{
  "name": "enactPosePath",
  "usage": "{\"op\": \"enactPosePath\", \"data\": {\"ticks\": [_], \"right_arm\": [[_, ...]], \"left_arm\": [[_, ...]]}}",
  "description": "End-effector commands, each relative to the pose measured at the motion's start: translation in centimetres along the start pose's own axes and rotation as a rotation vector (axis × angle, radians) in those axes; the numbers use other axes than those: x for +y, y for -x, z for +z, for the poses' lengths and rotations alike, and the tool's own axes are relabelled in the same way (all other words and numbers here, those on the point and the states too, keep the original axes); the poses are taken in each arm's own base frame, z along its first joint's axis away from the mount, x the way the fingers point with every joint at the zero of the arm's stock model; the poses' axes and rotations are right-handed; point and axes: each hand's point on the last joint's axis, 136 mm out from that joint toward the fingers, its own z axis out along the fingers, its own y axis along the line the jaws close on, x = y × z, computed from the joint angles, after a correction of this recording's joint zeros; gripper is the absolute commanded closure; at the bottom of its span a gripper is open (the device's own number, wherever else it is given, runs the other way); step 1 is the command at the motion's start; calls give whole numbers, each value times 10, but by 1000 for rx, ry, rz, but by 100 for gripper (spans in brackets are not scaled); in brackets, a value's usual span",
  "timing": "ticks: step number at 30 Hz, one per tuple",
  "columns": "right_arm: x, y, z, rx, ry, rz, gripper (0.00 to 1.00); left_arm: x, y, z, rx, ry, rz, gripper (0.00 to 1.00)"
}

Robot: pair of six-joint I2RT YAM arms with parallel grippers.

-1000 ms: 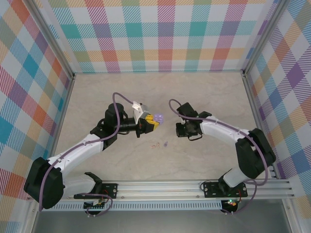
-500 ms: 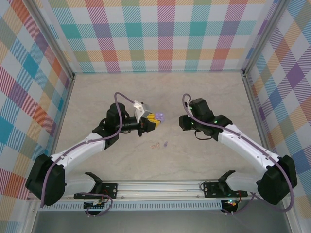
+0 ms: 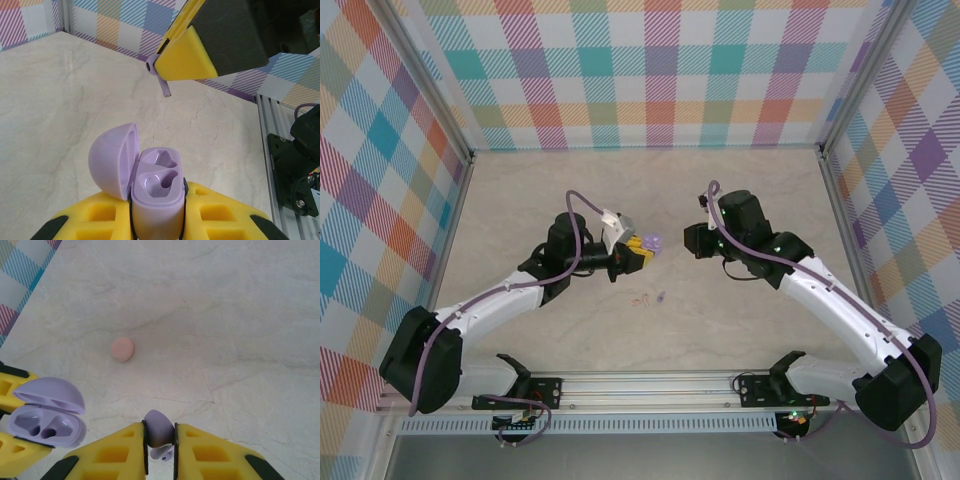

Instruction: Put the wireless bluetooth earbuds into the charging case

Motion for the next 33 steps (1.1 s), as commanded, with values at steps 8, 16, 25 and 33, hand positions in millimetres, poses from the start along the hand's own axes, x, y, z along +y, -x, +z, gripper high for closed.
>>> {"op": "enactPosePath", "data": {"ticks": [8,16,25,33], "right_arm": [[39,21,-18,-66,180,-44,79],[51,26,-21,-82,224,-57,80],[58,25,-17,-73,247,-61,79],[62,26,-12,-69,251,-63,79]], "left_arm": [[-7,25,12,-58,-49,26,90],[-8,26,18,-53,-60,15,90],[-9,32,21,-64,-70,-7,90],[-9,34,22,-68,-79,-30,90]]}}
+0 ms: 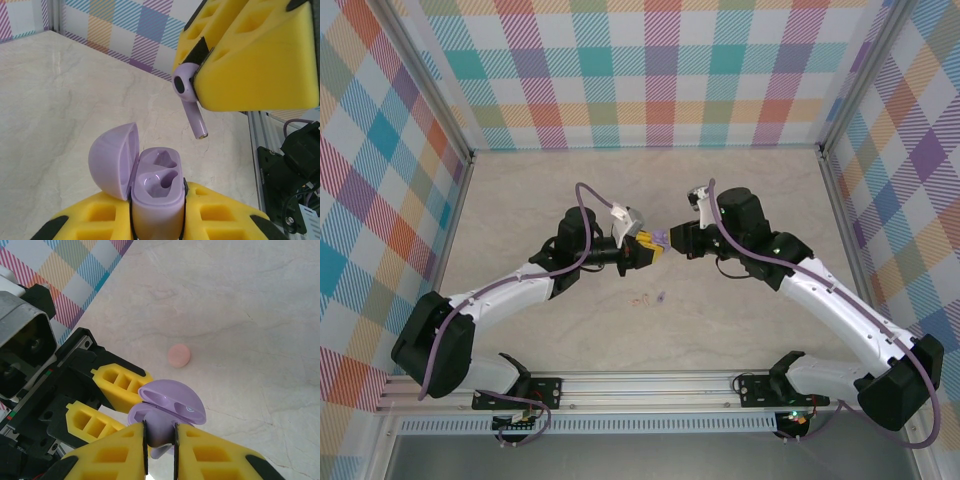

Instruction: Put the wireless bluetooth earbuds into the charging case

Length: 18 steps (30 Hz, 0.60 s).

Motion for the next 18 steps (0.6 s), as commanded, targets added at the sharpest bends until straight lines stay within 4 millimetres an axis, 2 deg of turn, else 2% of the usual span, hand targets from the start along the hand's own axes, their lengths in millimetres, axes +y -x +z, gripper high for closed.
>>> {"op": "enactPosePath", "data": {"ticks": [1,18], "right_arm": [[13,16,-1,-37,40,-24,79],[7,14,4,-32,8,-21,79]], "left_arm": [[-10,22,2,-50,-41,27,90],[-12,22,3,-40,-57,17,90]]}}
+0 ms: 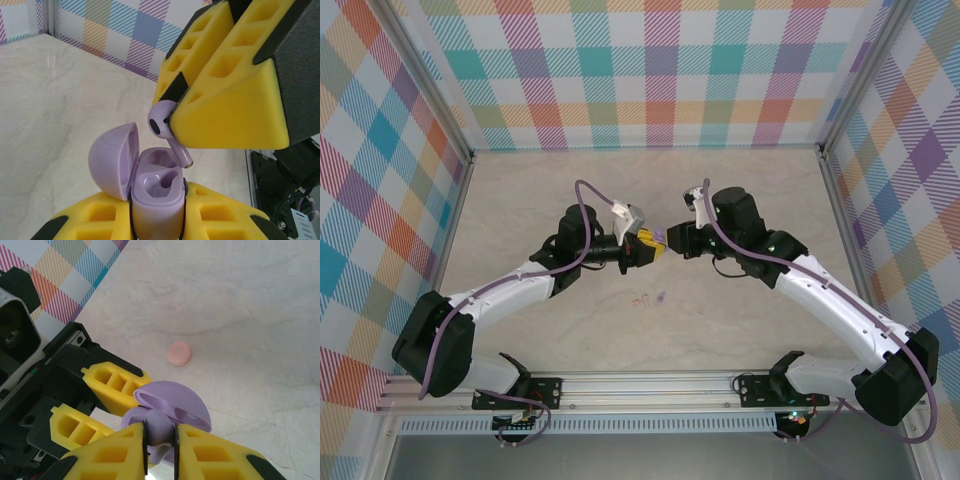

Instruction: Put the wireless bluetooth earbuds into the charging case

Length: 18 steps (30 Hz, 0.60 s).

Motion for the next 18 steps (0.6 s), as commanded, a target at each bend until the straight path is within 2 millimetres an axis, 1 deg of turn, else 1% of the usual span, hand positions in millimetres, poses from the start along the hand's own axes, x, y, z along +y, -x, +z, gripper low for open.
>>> {"op": "enactPosePath", "data": {"ticks": [1,9,18], "right_arm": [[8,16,-4,-49,12,-22,79],[7,19,-5,-60,2,-19,78],[5,17,-3,-53,-4,-20,78]], "left_arm": [[-9,14,2,-26,-36,27,90],[-9,10,3,-6,-41,28,90],[-12,12,4,-4,-60,16,90]]}}
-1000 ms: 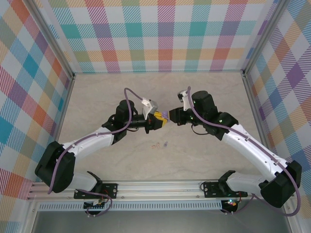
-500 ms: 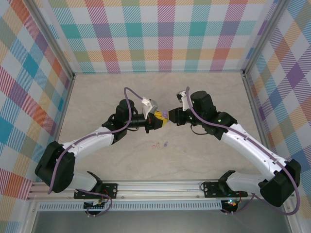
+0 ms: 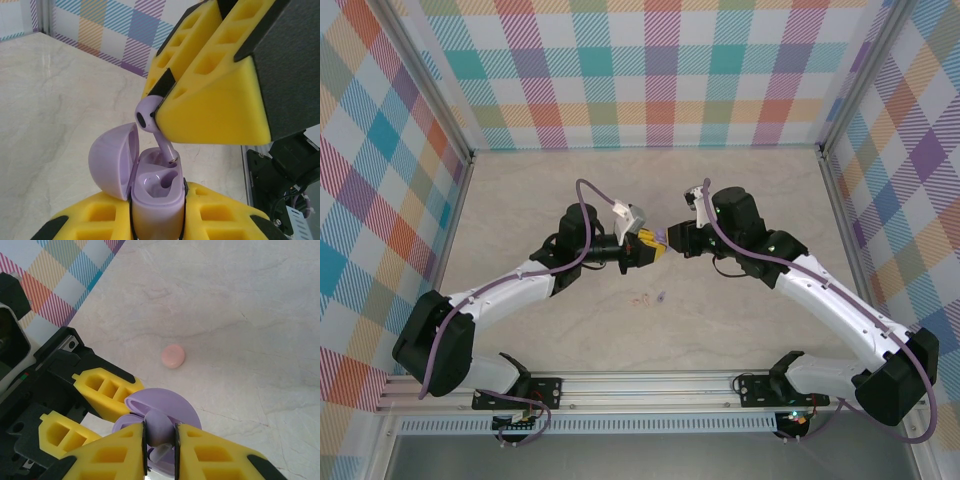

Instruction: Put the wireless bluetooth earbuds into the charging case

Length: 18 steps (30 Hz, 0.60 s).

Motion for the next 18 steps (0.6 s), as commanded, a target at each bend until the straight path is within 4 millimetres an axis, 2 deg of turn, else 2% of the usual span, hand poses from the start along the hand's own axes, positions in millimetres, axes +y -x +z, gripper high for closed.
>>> {"op": "enactPosePath", "data": {"ticks": [1,18], "right_arm": [[9,15,-2,-41,19,-19,78],[11,3,1,6,41,-21,78]], "left_arm": [[-9,11,4,-12,-43,16,90],[4,16,8,-28,12,-39,91]]}}
